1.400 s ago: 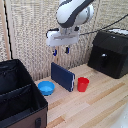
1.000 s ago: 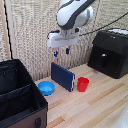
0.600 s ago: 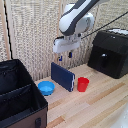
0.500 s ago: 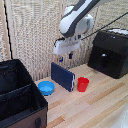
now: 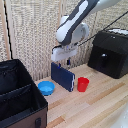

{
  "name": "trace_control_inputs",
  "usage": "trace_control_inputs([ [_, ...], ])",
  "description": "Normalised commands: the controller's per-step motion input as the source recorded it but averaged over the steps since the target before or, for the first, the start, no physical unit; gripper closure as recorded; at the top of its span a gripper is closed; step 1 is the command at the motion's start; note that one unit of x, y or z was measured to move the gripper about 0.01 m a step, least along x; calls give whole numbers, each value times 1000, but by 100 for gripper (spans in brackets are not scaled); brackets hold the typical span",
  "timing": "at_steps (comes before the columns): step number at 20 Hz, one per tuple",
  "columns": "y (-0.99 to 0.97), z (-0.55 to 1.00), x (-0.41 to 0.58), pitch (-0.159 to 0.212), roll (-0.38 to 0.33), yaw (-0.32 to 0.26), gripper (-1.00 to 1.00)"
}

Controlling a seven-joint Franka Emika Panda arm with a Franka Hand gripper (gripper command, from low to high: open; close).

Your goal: Discover the targeted book and set your gripper to the appropriate amplitude. Smoothly guide your gripper in the direction of the book and snatch it firmly. Search for the back section of the caddy. Move the held book towards the back section and lightly deposit it inside.

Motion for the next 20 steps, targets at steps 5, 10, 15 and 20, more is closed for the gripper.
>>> trace_control_inputs([
  [5,0,-229,469,18,-14,0,-100],
  [10,0,-87,288,51,0,-8,100],
  [15,0,-3,55,47,0,-9,100],
  [20,0,0,0,2,0,0,100],
])
